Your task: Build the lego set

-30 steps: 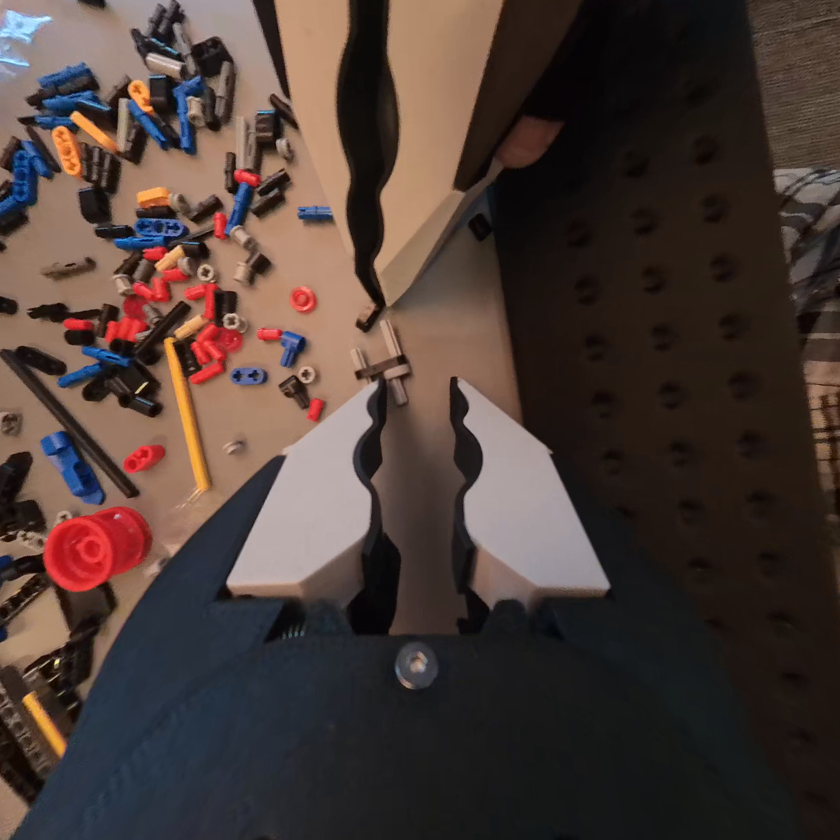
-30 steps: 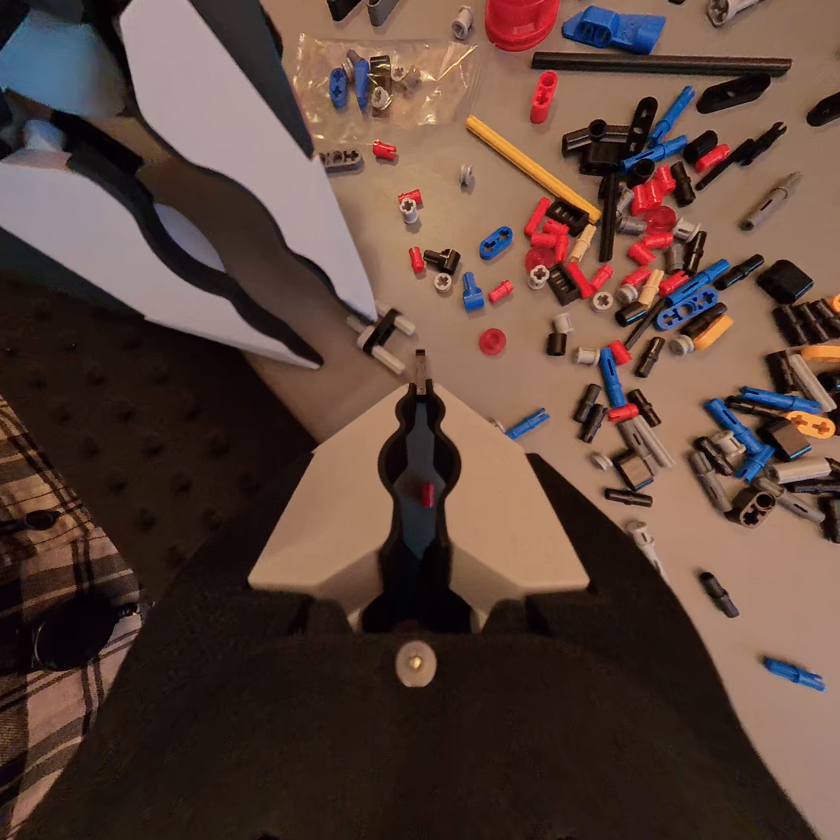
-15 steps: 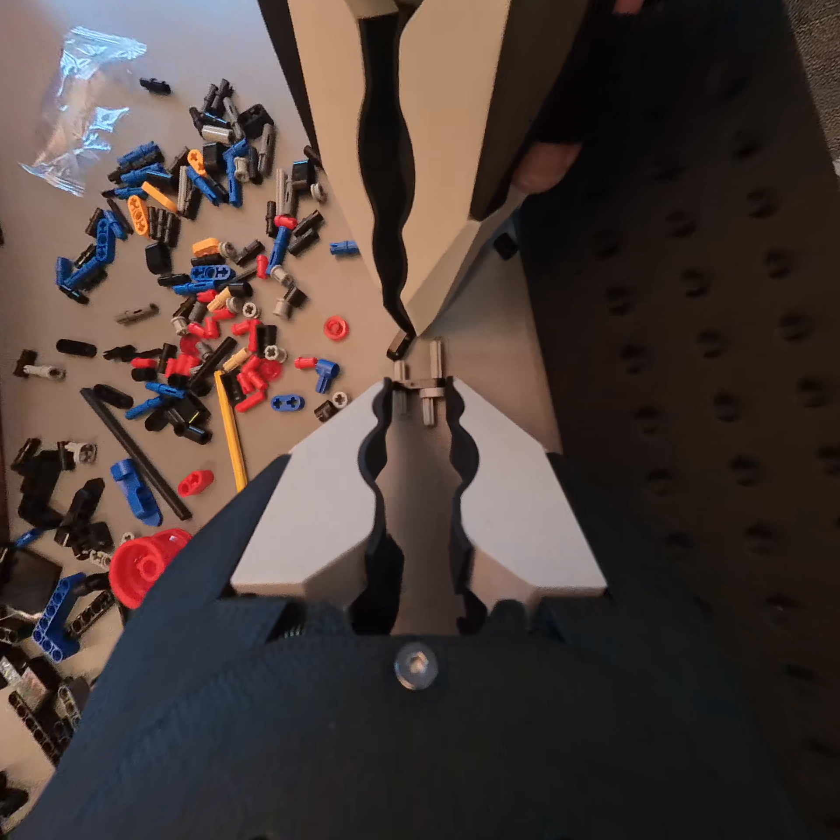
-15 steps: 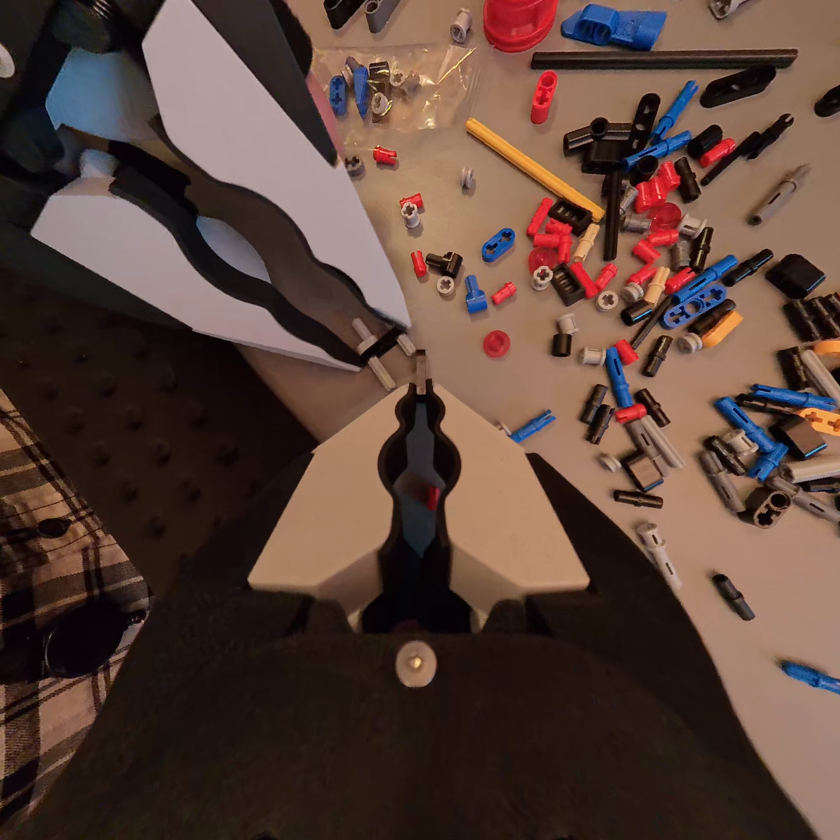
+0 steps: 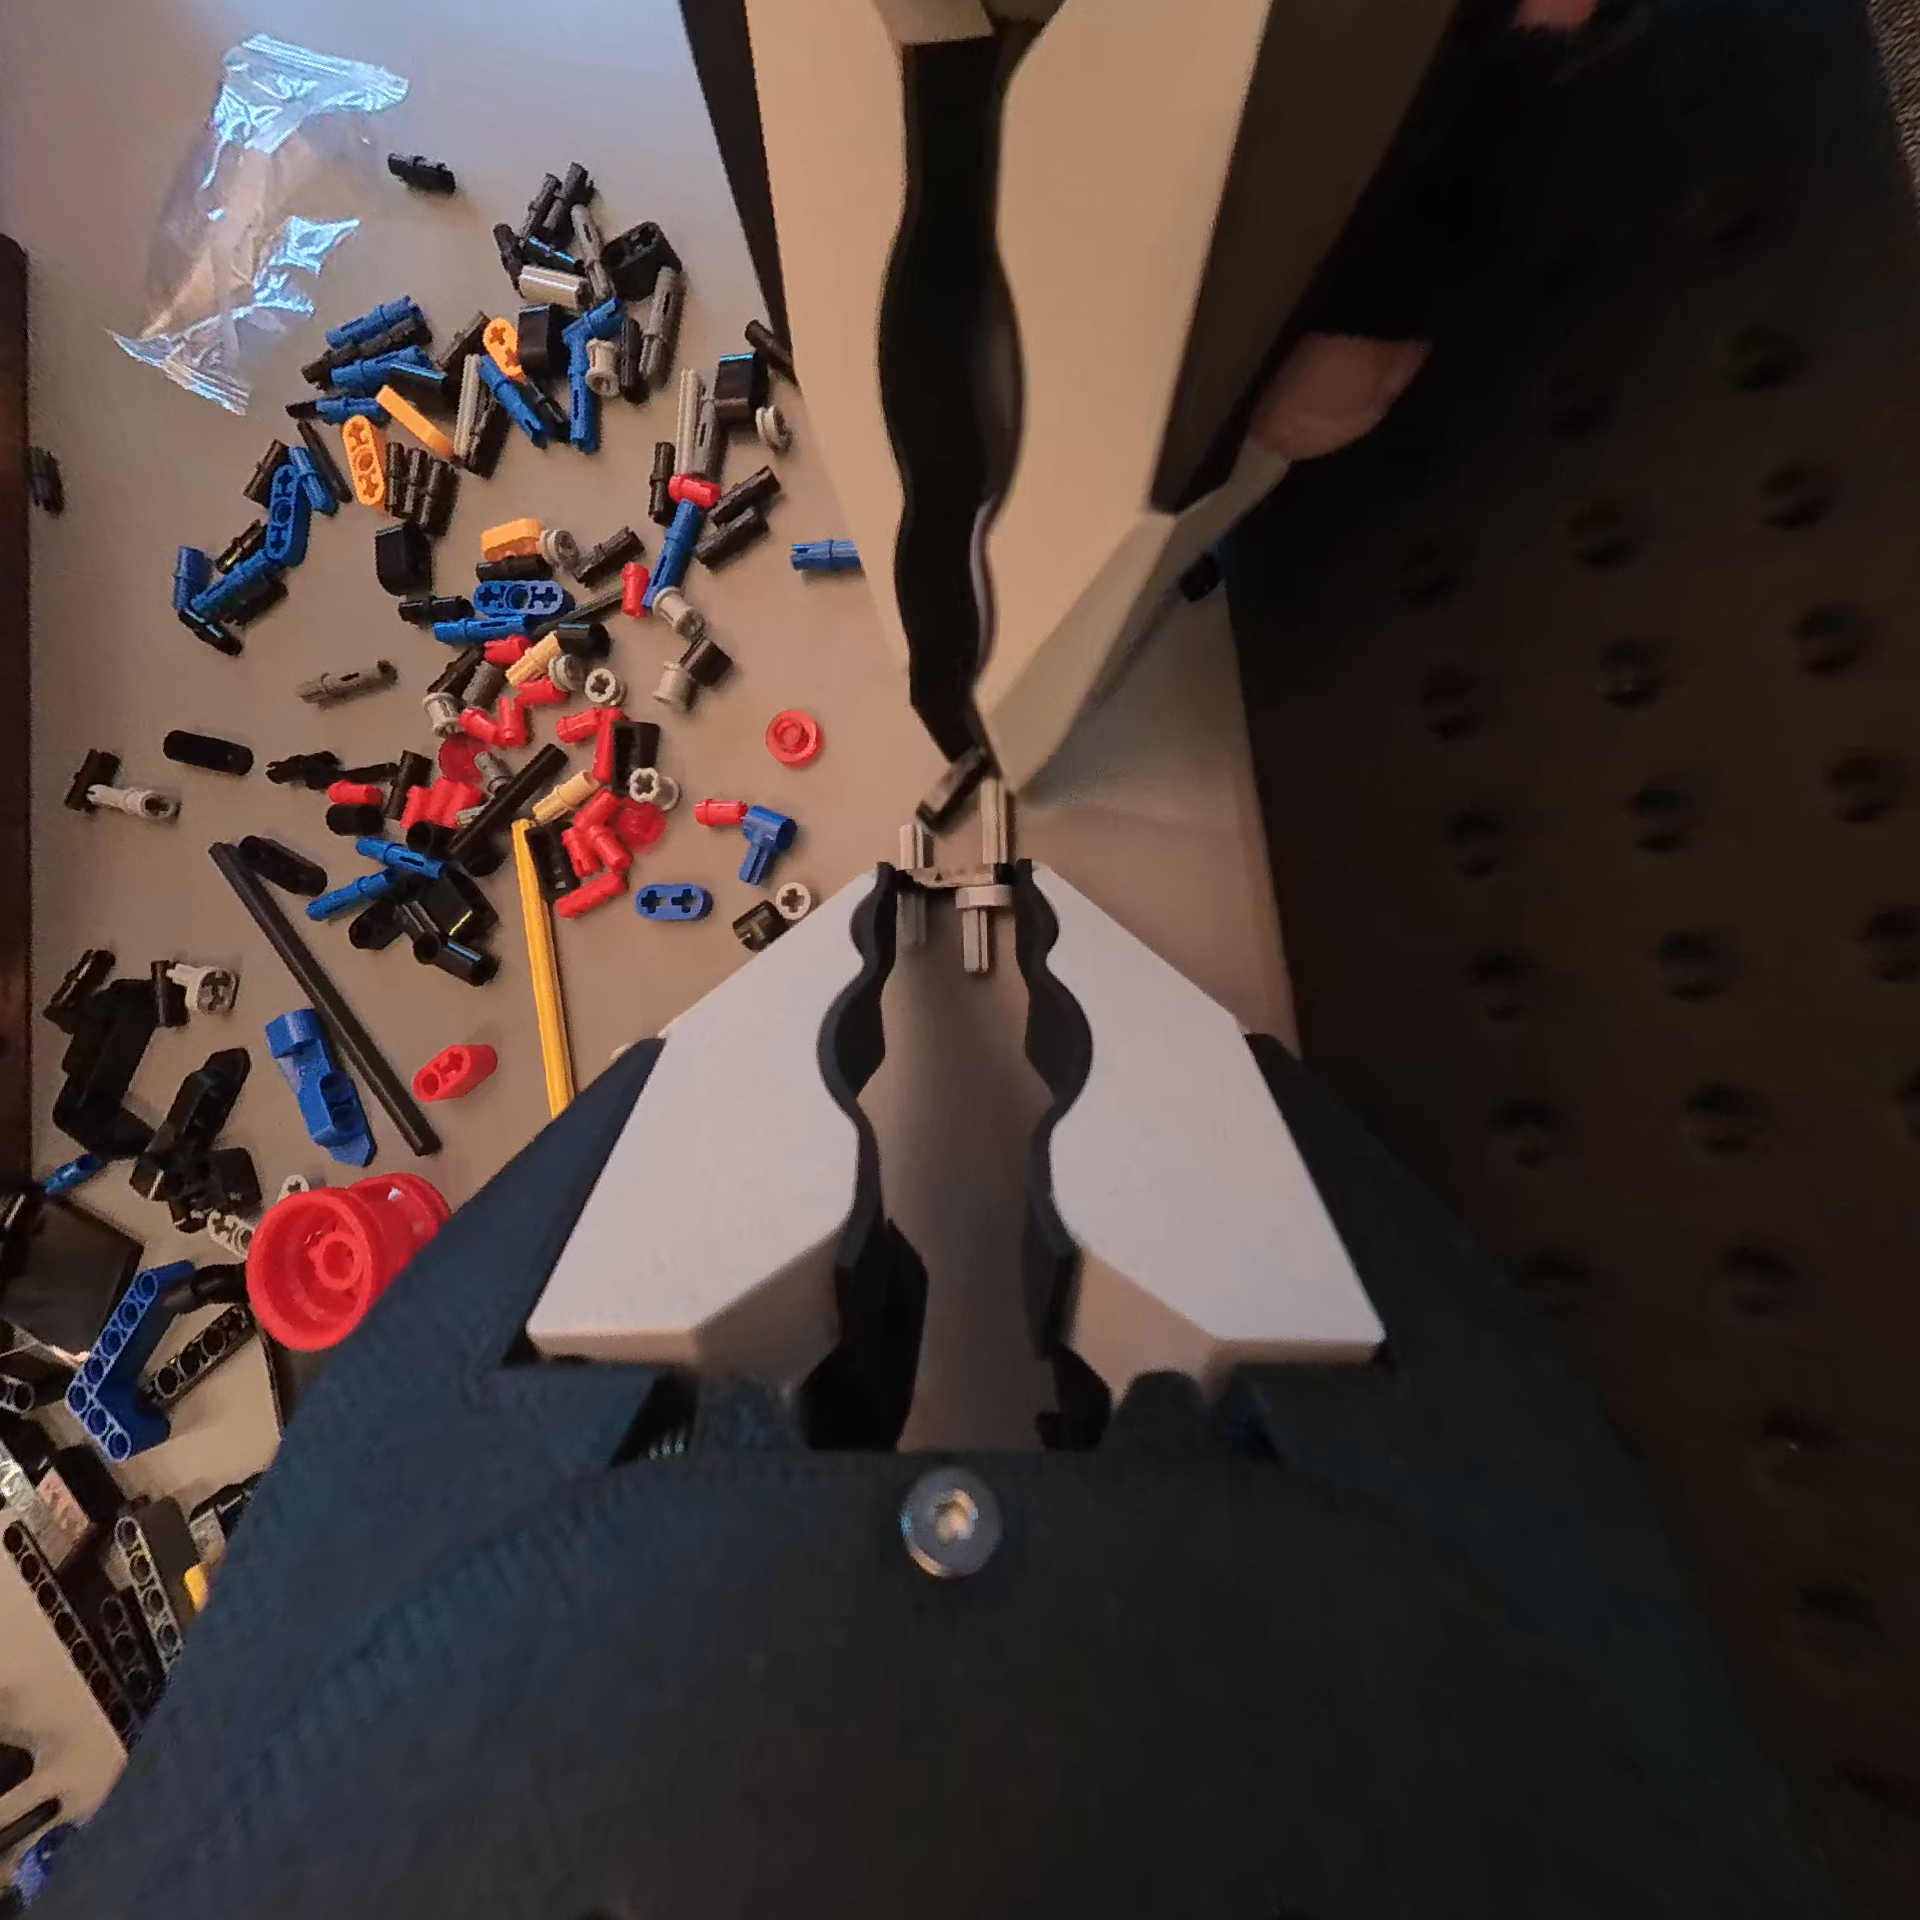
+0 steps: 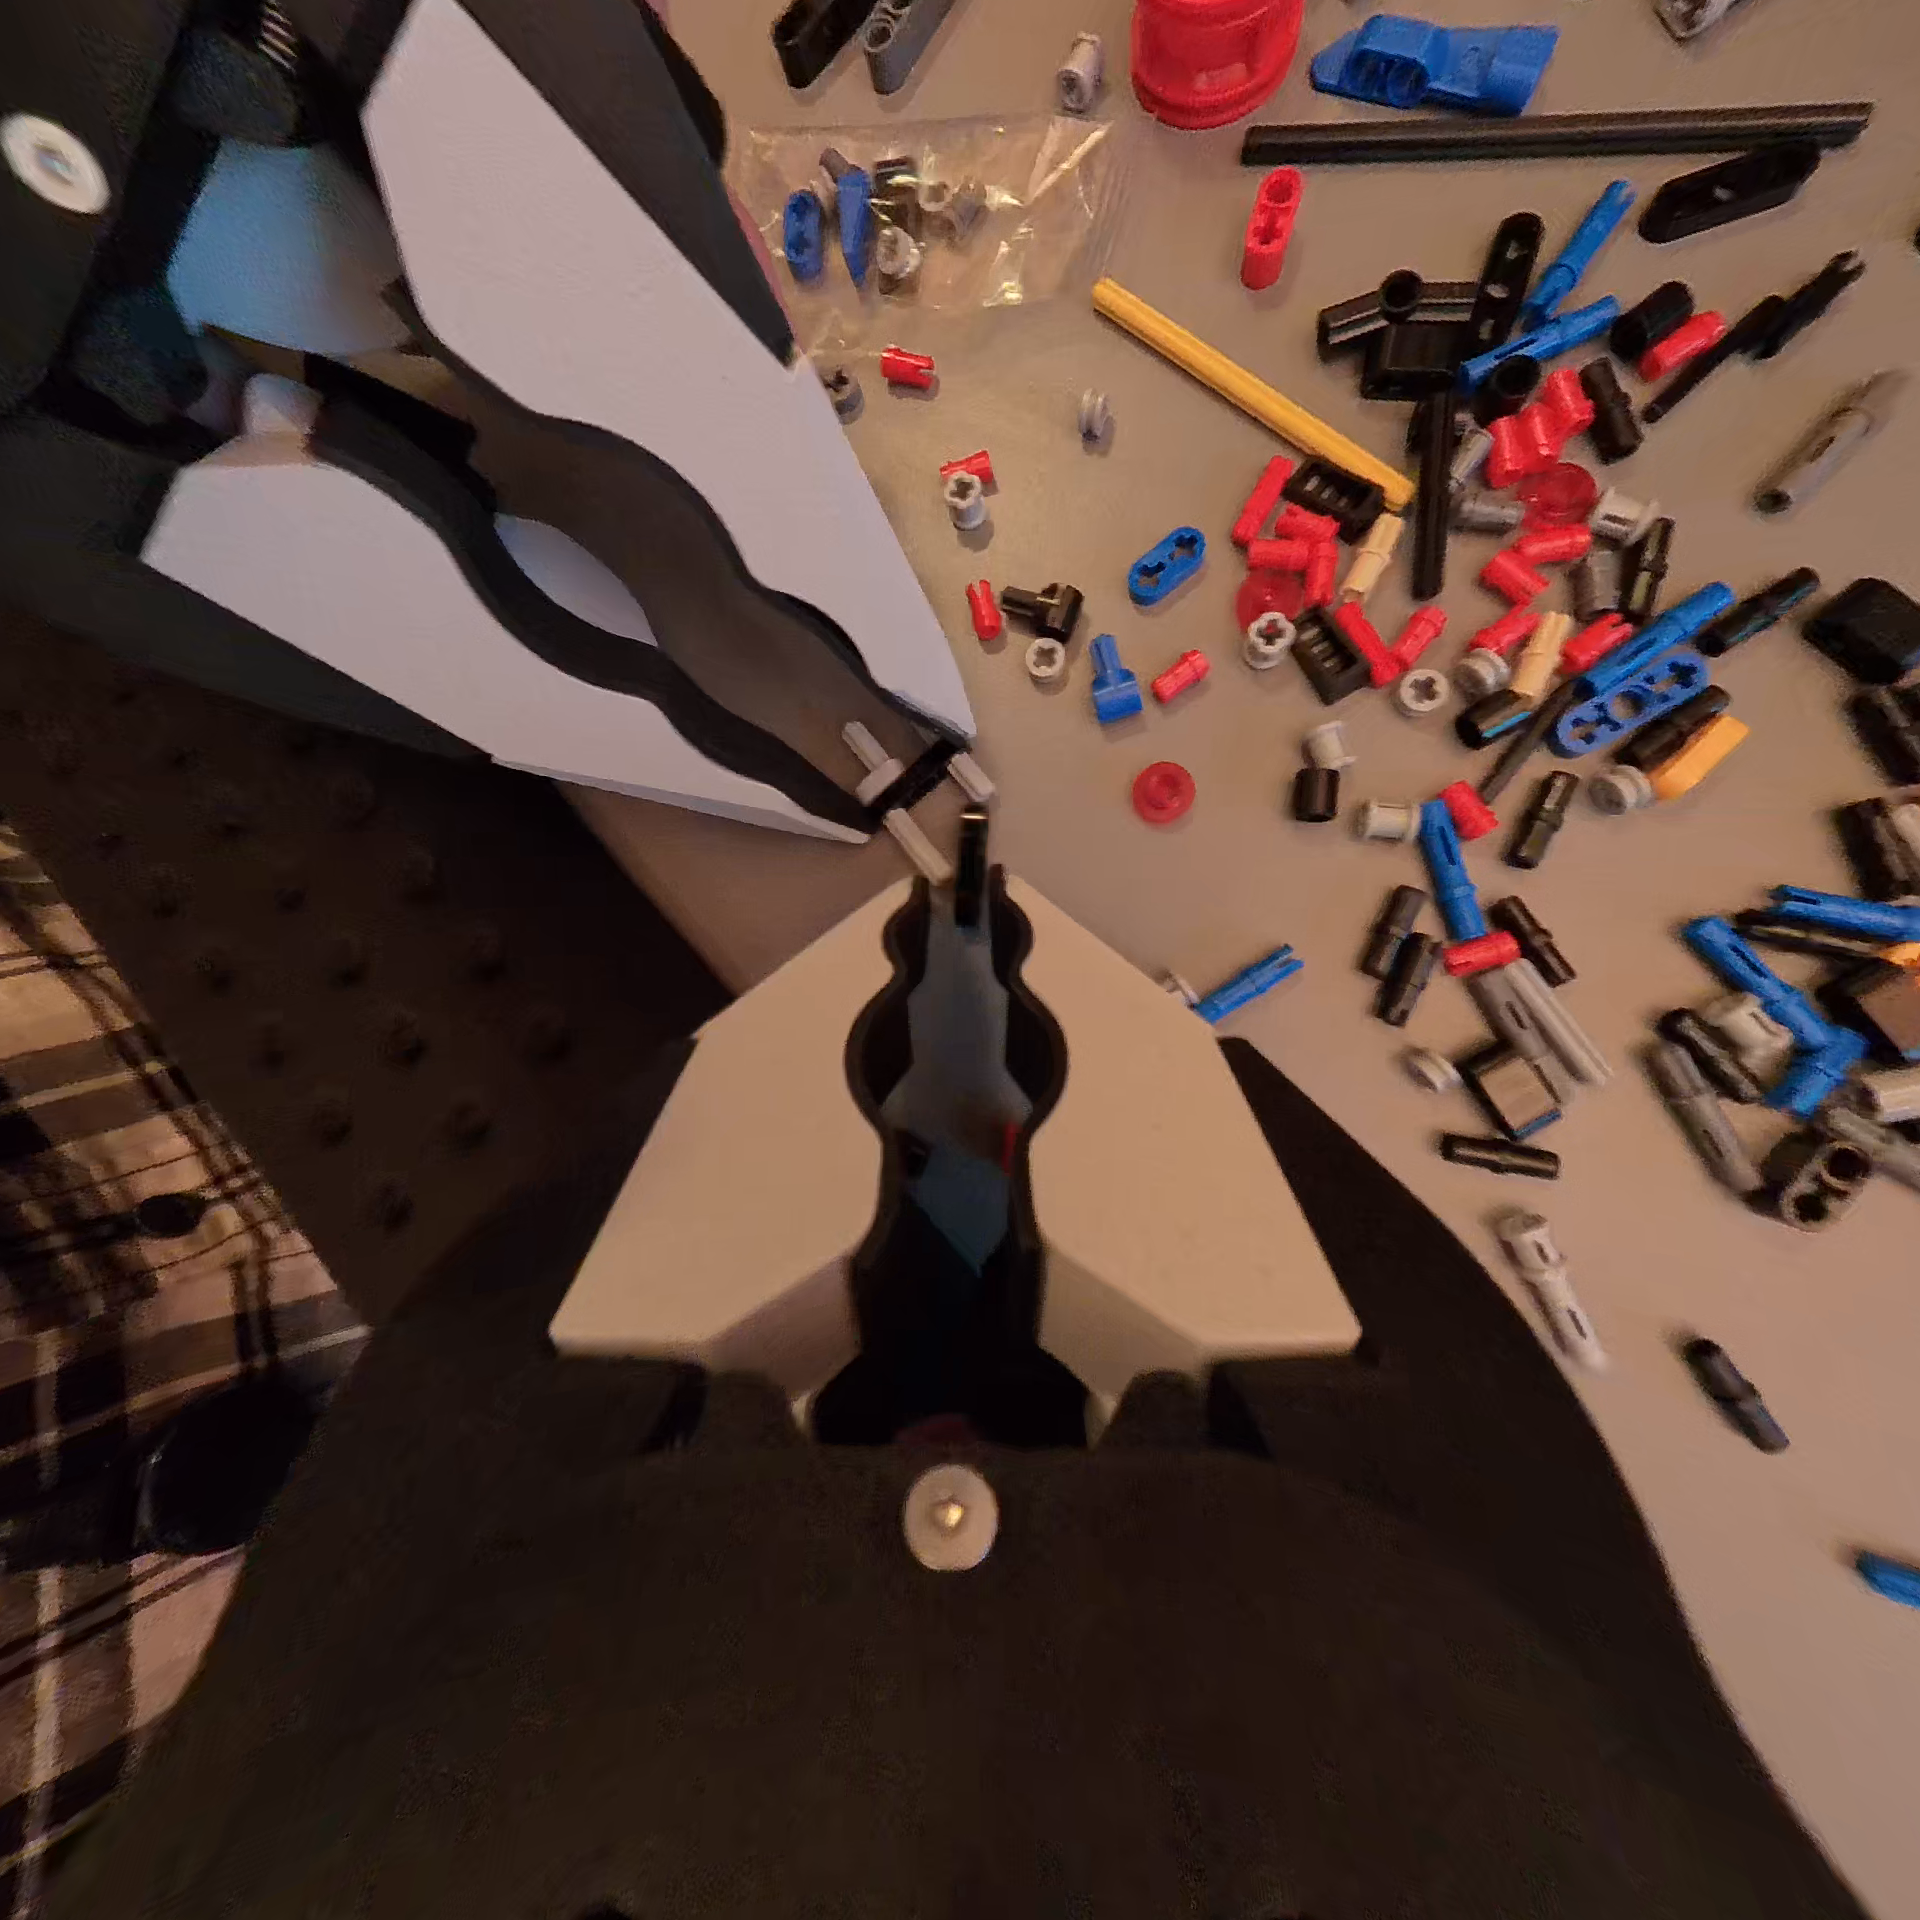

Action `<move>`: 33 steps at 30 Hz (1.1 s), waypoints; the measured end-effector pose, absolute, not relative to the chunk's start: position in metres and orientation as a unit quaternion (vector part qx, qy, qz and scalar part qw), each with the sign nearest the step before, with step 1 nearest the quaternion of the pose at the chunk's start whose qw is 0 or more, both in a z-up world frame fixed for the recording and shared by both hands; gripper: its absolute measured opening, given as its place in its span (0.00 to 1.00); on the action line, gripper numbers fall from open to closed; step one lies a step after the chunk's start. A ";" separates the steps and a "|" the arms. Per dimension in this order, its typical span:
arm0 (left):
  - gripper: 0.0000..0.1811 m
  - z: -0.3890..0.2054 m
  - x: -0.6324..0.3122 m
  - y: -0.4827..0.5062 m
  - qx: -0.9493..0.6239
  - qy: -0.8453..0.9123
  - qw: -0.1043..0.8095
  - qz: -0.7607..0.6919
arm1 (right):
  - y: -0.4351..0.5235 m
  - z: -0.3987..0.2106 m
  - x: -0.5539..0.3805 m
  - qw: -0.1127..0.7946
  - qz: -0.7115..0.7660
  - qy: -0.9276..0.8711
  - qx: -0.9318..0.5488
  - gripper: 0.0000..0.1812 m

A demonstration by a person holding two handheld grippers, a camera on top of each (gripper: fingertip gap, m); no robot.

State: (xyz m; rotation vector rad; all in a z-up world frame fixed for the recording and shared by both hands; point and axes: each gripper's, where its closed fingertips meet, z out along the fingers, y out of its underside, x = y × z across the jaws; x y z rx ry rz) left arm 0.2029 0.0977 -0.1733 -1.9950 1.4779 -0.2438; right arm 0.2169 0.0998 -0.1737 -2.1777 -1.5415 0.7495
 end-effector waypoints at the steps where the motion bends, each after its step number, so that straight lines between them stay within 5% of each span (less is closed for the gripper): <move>1: 0.12 -0.173 0.203 0.098 -0.759 0.561 0.319 -0.093 | 0.097 -0.173 0.216 0.179 0.276 -0.545 -0.772 0.07; 33: 0.11 -0.173 0.199 0.099 -0.763 0.554 0.321 -0.086 | 0.094 -0.175 0.217 0.188 0.261 -0.554 -0.768 0.00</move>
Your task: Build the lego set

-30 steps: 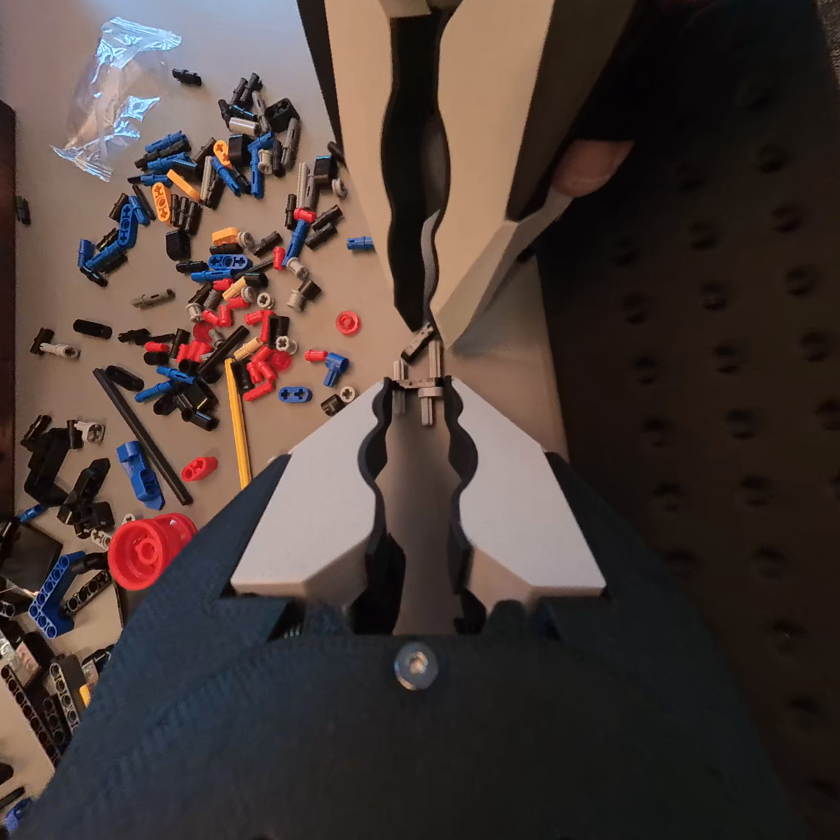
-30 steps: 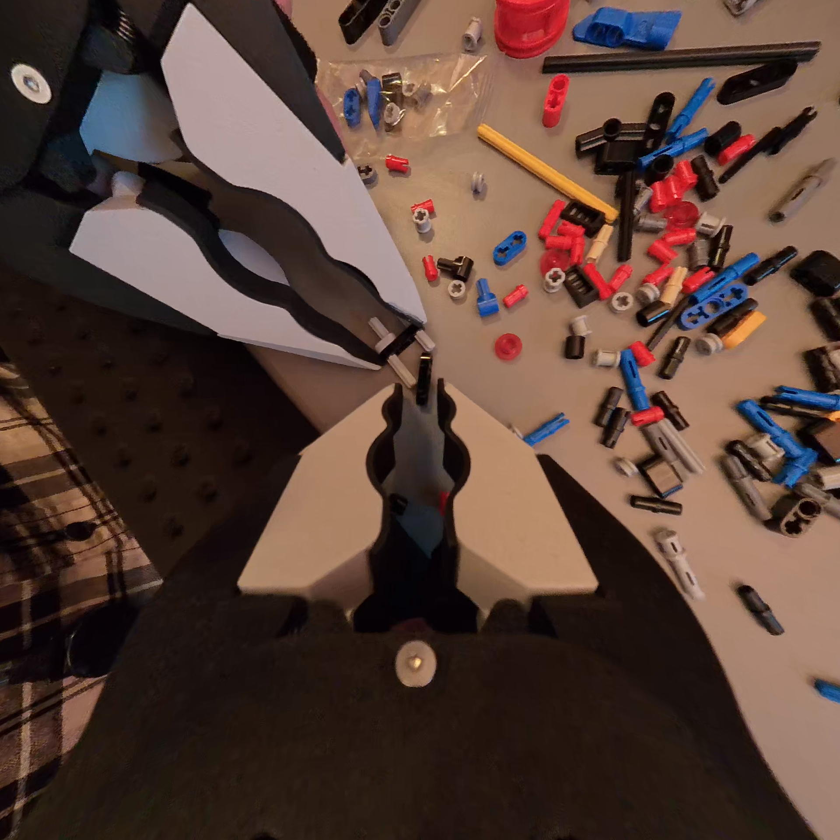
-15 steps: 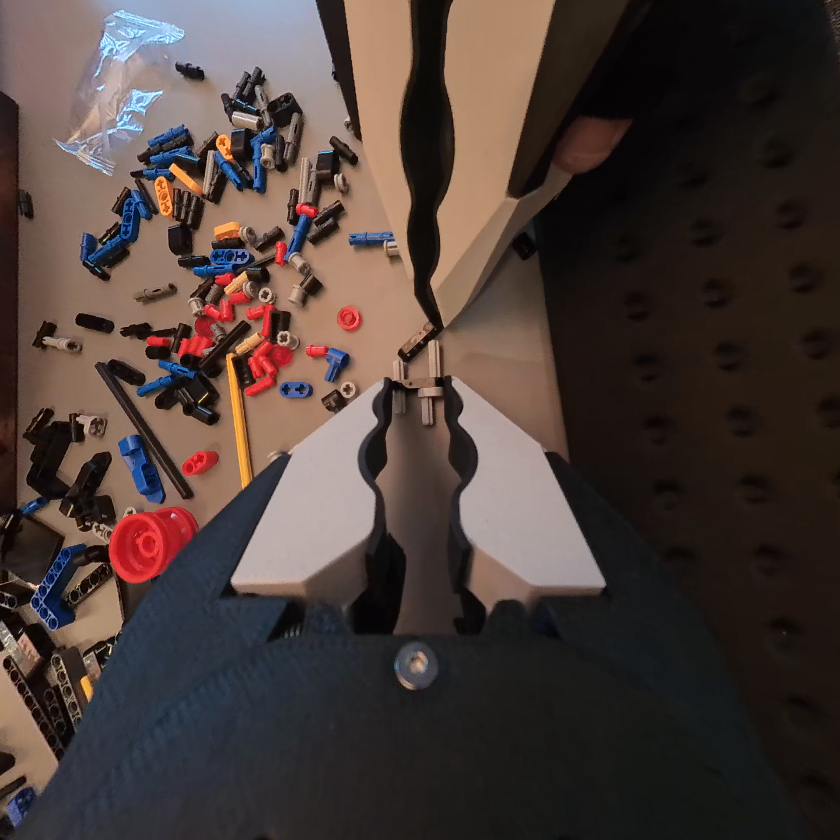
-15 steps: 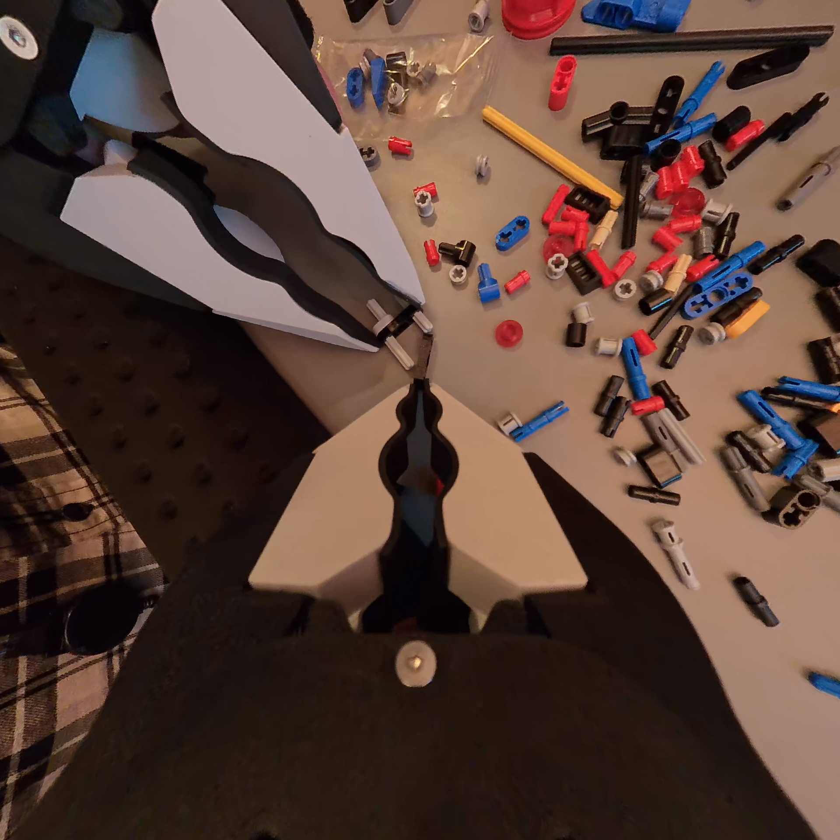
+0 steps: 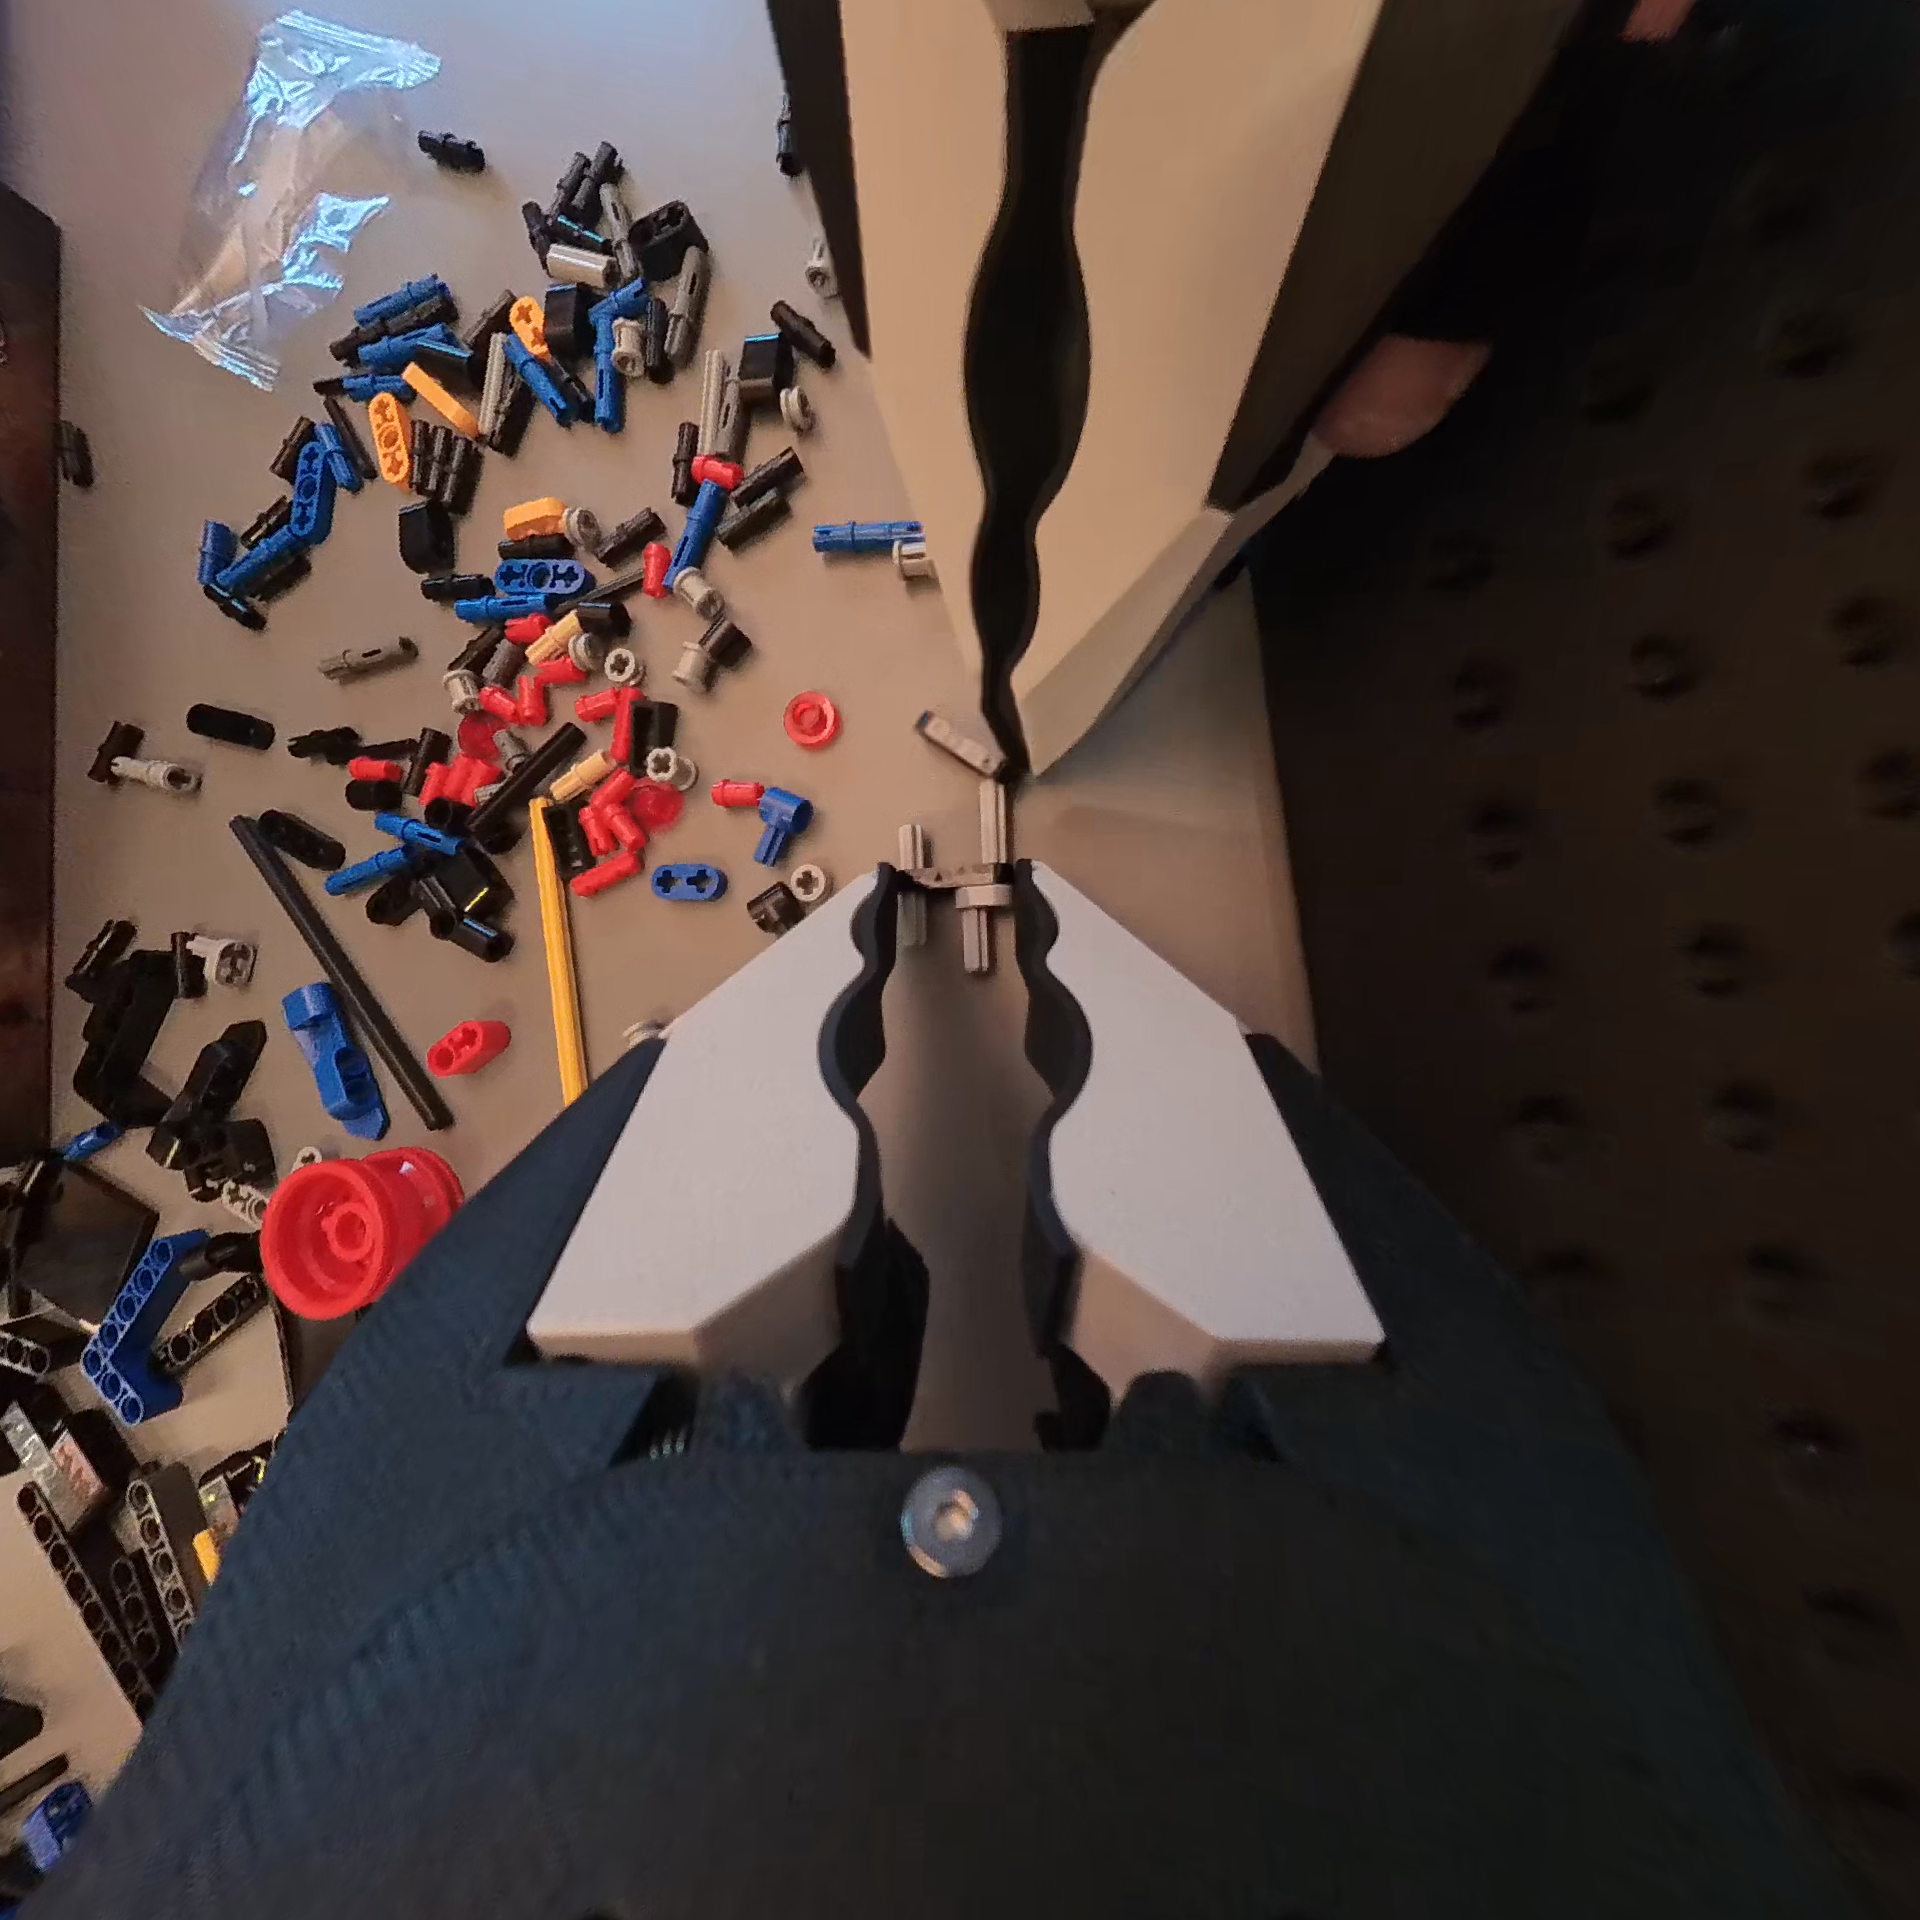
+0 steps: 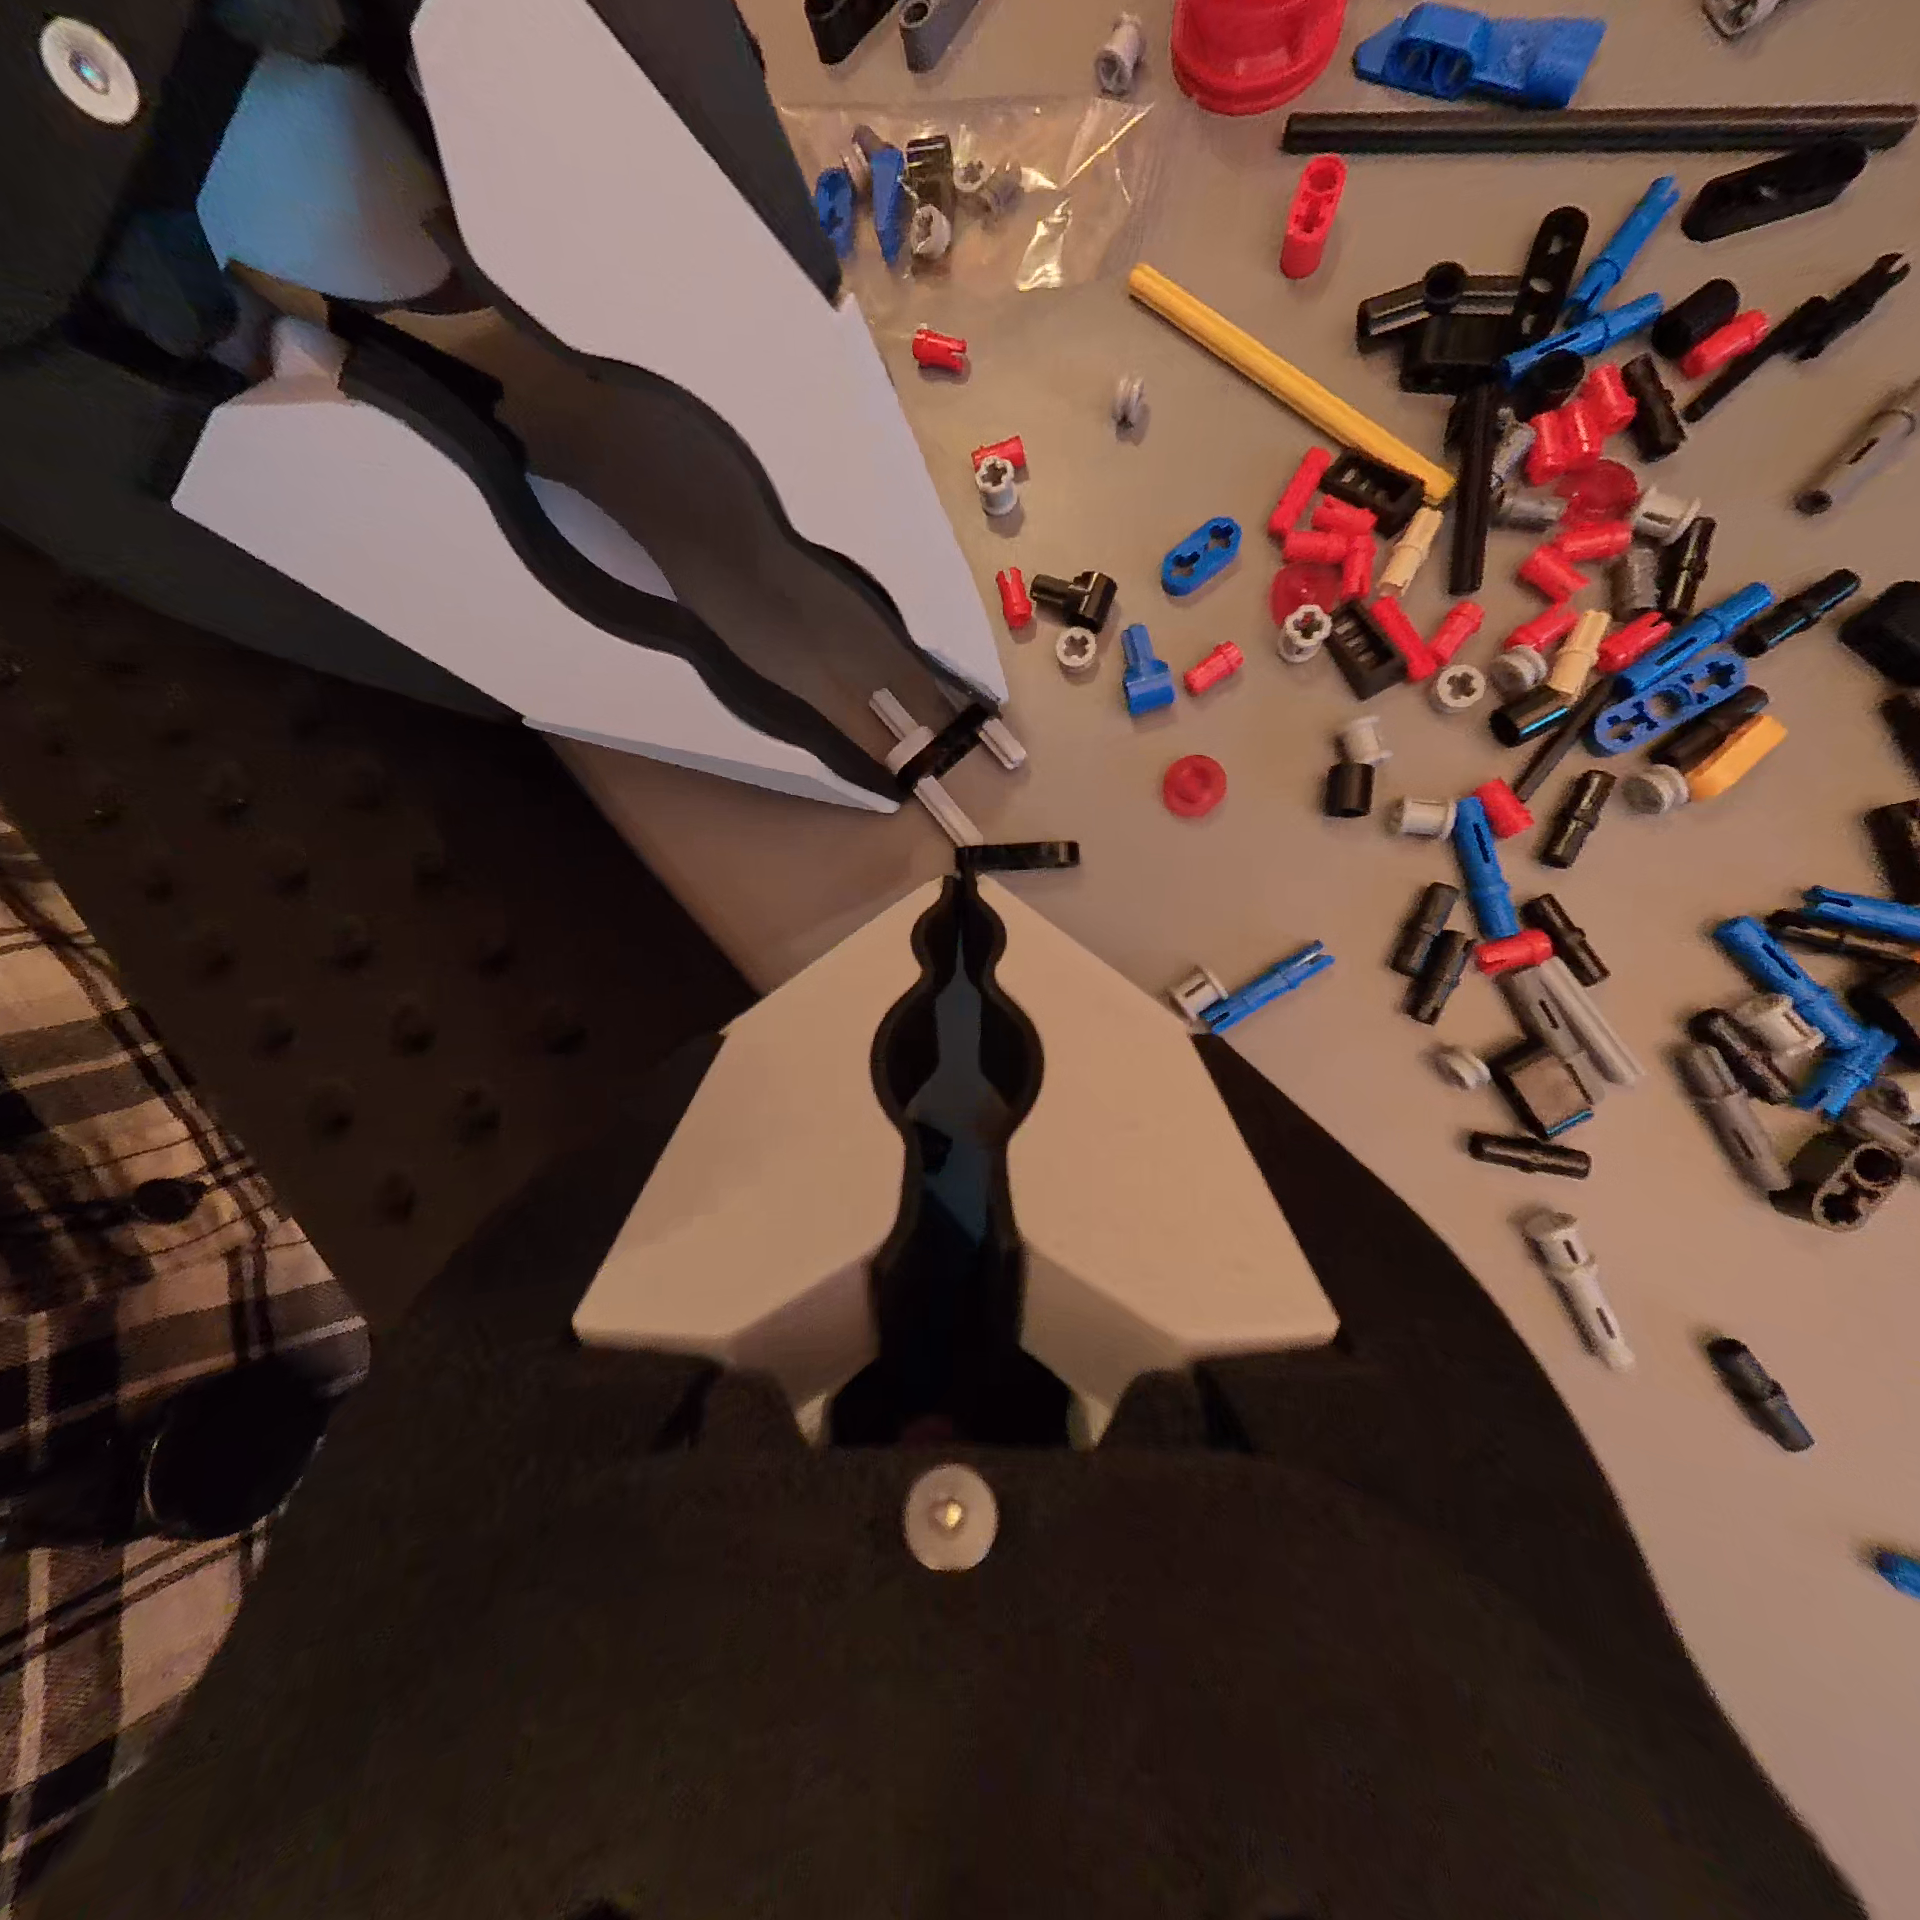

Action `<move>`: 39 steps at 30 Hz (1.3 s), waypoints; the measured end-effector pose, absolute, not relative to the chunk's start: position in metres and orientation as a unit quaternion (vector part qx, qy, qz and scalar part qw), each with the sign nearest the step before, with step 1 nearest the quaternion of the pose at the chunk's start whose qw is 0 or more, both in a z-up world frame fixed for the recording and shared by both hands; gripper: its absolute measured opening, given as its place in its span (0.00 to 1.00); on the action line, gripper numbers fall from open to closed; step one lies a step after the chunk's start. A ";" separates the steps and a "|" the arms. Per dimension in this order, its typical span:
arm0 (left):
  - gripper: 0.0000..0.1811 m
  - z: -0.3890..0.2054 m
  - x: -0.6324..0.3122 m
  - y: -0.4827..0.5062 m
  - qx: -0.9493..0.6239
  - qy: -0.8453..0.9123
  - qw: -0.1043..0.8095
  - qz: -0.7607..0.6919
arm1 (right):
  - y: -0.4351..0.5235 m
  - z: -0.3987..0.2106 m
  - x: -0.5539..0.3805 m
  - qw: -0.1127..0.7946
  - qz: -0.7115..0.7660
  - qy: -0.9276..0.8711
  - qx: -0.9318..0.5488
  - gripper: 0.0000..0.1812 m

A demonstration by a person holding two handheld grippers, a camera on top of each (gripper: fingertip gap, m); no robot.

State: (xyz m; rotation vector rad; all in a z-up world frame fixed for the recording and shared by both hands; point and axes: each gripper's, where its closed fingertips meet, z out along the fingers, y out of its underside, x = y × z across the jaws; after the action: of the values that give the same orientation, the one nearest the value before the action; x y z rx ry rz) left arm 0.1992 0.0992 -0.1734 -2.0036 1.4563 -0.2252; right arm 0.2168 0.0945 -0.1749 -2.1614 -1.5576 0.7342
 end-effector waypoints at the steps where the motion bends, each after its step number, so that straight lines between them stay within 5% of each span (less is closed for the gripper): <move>1: 0.12 -0.173 0.199 0.099 -0.763 0.554 0.321 -0.086 | 0.095 -0.174 0.217 0.189 0.262 -0.553 -0.768 0.00; 39: 0.11 -0.173 0.199 0.098 -0.750 0.558 0.338 -0.112 | 0.099 -0.175 0.213 0.201 0.276 -0.665 -0.664 0.00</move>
State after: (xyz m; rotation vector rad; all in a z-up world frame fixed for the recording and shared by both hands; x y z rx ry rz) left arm 0.1987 0.0982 -0.1733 -1.9539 1.4535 -0.2922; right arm 0.2129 0.0993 -0.1749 -1.8556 -1.8573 0.7698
